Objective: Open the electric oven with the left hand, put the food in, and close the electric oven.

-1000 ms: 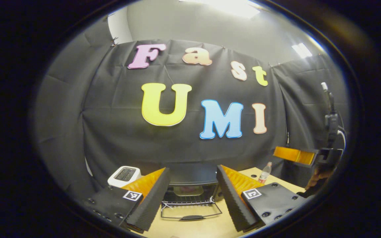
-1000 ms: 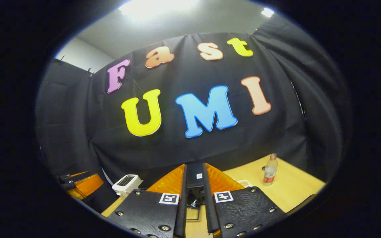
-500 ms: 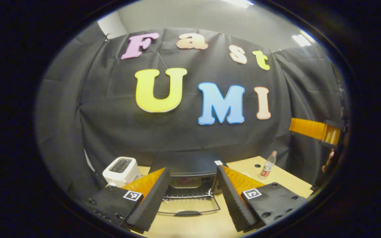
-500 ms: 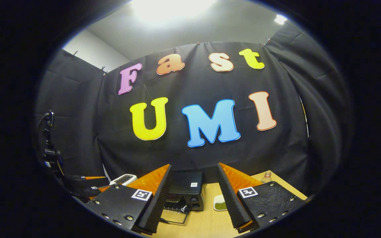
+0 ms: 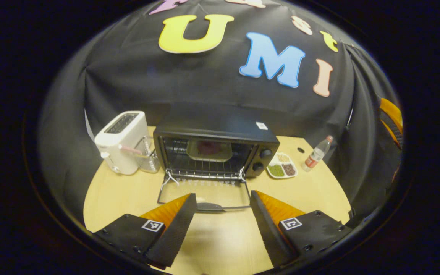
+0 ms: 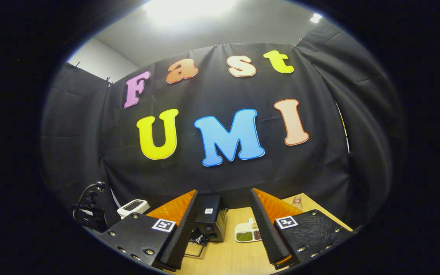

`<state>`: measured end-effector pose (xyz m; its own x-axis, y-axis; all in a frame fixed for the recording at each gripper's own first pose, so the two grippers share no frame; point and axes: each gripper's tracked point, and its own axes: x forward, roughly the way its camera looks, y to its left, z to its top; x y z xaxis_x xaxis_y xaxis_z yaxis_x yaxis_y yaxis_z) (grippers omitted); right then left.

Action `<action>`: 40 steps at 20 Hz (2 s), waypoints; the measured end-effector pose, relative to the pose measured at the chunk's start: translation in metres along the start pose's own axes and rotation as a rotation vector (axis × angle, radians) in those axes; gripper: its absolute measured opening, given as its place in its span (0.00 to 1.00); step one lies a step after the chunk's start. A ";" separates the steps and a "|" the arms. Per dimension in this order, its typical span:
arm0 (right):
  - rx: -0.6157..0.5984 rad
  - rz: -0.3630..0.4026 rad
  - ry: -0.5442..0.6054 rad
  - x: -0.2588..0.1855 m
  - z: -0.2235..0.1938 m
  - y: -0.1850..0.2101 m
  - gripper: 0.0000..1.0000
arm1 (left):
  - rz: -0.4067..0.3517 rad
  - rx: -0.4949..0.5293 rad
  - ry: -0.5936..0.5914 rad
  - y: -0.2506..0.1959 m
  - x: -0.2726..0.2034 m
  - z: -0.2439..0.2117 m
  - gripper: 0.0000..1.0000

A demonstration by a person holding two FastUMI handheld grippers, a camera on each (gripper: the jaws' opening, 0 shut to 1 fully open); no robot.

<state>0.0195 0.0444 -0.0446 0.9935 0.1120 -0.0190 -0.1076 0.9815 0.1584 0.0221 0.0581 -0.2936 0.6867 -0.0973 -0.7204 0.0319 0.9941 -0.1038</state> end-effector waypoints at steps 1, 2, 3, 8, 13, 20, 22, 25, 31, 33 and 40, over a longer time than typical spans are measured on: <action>-0.002 -0.010 0.013 -0.001 -0.004 -0.005 0.81 | 0.007 0.009 0.034 0.004 0.009 -0.011 0.95; -0.003 -0.016 0.023 -0.002 -0.007 -0.009 0.81 | 0.026 0.023 0.069 0.011 0.020 -0.022 0.95; -0.003 -0.023 0.028 -0.003 -0.008 -0.014 0.81 | 0.045 0.030 0.104 0.018 0.030 -0.035 0.95; -0.002 -0.074 0.045 -0.003 -0.015 -0.041 0.81 | 0.056 0.040 0.241 0.027 0.074 -0.079 0.99; -0.003 -0.115 0.071 0.003 -0.020 -0.057 0.81 | 0.047 0.057 0.353 0.031 0.103 -0.108 0.92; -0.005 -0.164 0.096 0.005 -0.024 -0.070 0.81 | 0.076 0.080 0.459 0.044 0.130 -0.132 0.95; -0.004 -0.176 0.101 0.006 -0.023 -0.072 0.81 | 0.084 0.085 0.474 0.046 0.136 -0.135 0.92; -0.003 -0.192 0.108 0.002 -0.024 -0.077 0.81 | 0.091 0.082 0.487 0.046 0.139 -0.132 0.95; -0.005 -0.195 0.112 0.003 -0.023 -0.071 0.81 | 0.090 0.074 0.499 0.045 0.134 -0.129 0.92; -0.007 -0.191 0.102 0.004 -0.019 -0.066 0.81 | 0.086 0.076 0.484 0.044 0.128 -0.125 0.95; -0.005 -0.154 0.133 0.012 -0.030 -0.045 0.81 | 0.058 0.056 0.385 0.037 0.103 -0.101 0.95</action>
<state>0.0348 0.0065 -0.0819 0.9848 -0.0202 -0.1726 0.0446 0.9893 0.1387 0.0212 0.0799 -0.4409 0.3658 -0.0411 -0.9298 0.0475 0.9985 -0.0254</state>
